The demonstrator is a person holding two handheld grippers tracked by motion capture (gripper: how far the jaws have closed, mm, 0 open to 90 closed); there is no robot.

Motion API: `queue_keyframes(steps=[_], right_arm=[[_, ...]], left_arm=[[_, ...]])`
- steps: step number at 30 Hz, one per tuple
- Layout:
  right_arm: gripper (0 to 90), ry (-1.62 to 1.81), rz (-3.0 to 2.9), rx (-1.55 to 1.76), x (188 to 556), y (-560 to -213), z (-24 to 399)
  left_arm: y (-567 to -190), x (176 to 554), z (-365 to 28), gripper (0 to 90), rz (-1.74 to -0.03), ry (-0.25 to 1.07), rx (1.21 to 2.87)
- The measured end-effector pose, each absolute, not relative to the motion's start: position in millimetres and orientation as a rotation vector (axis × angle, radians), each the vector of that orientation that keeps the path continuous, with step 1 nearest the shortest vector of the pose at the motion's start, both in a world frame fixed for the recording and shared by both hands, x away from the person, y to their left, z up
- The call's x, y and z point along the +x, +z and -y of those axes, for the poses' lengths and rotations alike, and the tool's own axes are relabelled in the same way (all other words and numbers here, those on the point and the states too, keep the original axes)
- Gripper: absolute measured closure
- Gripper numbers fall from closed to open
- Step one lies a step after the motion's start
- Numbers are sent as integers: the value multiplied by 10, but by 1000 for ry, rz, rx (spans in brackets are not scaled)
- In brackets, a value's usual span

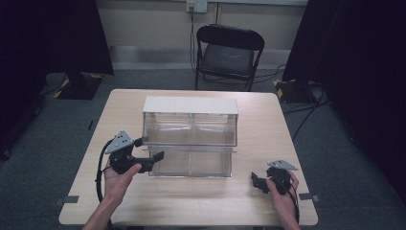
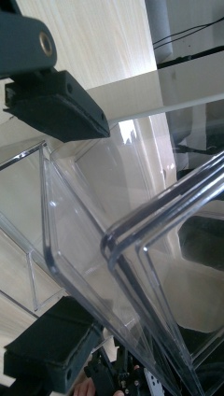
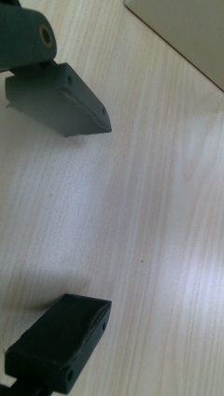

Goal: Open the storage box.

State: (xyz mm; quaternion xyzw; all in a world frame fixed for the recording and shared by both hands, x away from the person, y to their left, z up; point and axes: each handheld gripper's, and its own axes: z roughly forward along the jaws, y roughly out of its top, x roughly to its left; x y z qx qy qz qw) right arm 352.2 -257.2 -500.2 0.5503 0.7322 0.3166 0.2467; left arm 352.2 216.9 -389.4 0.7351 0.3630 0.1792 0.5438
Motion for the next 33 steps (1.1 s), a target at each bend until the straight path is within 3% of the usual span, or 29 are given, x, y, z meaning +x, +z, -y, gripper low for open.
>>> queue_keyframes(steps=[33], right_arm=[[121, 864, -1997, 1501, 3522, -5002, 2572]], left_arm=[[-3870, 3539, -2170, 120, -856, 403, 1753]])
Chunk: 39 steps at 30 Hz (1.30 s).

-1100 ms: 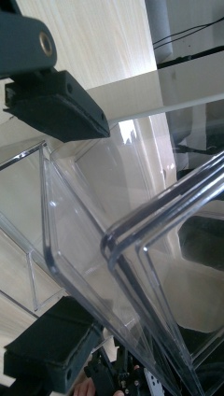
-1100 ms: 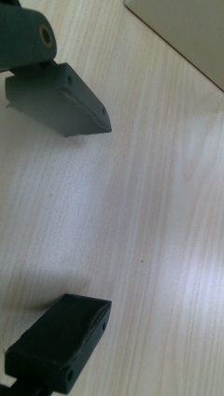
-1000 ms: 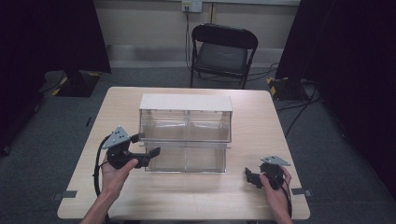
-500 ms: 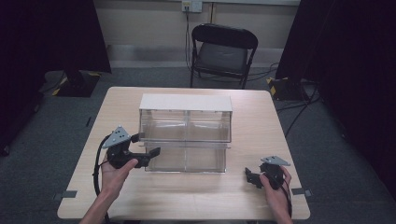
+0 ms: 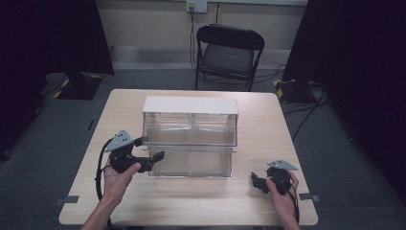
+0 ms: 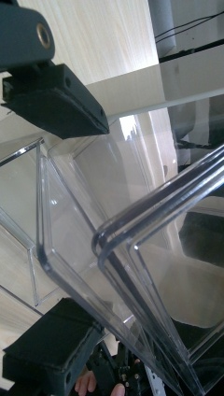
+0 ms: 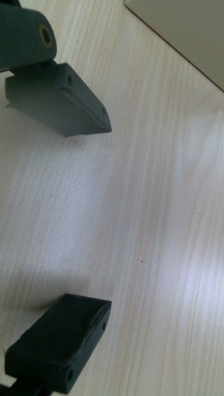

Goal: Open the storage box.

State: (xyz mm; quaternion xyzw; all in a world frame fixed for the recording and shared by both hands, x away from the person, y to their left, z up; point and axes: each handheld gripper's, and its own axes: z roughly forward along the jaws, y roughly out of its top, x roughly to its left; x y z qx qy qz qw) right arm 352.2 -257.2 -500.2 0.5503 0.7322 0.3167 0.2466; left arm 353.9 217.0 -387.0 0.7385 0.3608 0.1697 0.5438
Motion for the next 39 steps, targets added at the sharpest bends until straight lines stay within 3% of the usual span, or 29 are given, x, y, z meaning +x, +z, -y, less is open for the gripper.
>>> queue_keyframes(steps=[39], right_arm=[[118, 865, -2000, 1498, 3526, -5002, 2573]], left_arm=[[-3837, 3532, -2170, 109, -852, 403, 1757]])
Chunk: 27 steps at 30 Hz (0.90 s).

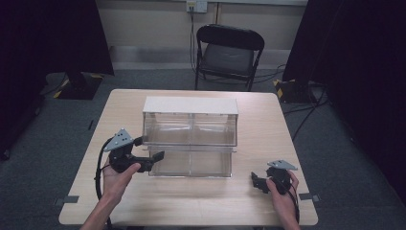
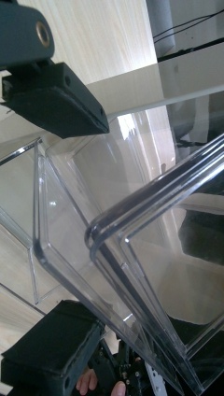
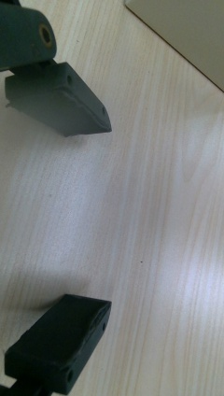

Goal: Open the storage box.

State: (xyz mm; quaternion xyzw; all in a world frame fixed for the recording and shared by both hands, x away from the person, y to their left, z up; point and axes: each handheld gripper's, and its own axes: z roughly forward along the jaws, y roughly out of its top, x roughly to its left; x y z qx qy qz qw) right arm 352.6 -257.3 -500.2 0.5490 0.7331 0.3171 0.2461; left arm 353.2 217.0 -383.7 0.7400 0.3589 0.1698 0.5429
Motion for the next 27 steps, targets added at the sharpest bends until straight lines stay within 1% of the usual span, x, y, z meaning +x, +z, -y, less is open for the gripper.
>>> queue_keyframes(steps=[27], right_arm=[[118, 865, -2001, 1497, 3526, -5003, 2572]], left_arm=[[-3842, 3556, -2160, 99, -851, 412, 1777]])
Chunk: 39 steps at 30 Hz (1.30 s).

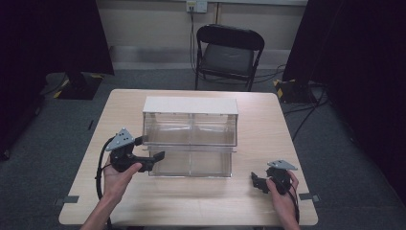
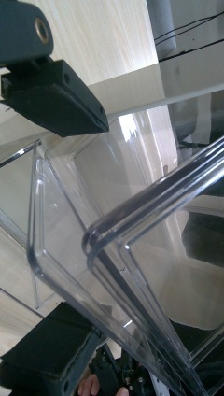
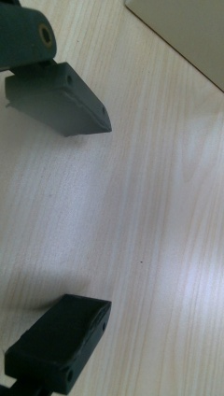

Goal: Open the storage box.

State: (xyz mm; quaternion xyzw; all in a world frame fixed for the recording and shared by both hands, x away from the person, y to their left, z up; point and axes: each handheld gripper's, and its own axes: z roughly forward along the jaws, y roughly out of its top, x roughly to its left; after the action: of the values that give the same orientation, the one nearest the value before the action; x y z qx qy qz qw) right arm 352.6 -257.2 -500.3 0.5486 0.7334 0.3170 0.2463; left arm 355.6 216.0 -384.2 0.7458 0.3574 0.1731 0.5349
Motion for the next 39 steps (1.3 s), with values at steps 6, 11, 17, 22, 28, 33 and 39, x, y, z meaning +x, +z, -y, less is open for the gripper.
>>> queue_keyframes(steps=[6, 11, 17, 22, 28, 33, 39], right_arm=[[118, 865, -2000, 1498, 3526, -5002, 2572], [118, 865, -2001, 1497, 3526, -5002, 2572], [118, 865, -2000, 1497, 3526, -5002, 2572], [118, 865, -2000, 1497, 3526, -5003, 2572], [118, 865, -2000, 1498, 3526, -5002, 2572], [118, 865, -2000, 1498, 3526, -5002, 2572], [118, 865, -2001, 1496, 3526, -5003, 2572]], left_arm=[[-3839, 3559, -2163, 99, -849, 410, 1778], [-3845, 3561, -2174, 97, -849, 407, 1774], [-3846, 3564, -2176, 94, -849, 405, 1773], [-3851, 3563, -2178, 94, -848, 403, 1767], [-3850, 3564, -2180, 94, -847, 404, 1768], [-3849, 3574, -2185, 88, -847, 397, 1771], [-3850, 3575, -2184, 88, -847, 397, 1771]])
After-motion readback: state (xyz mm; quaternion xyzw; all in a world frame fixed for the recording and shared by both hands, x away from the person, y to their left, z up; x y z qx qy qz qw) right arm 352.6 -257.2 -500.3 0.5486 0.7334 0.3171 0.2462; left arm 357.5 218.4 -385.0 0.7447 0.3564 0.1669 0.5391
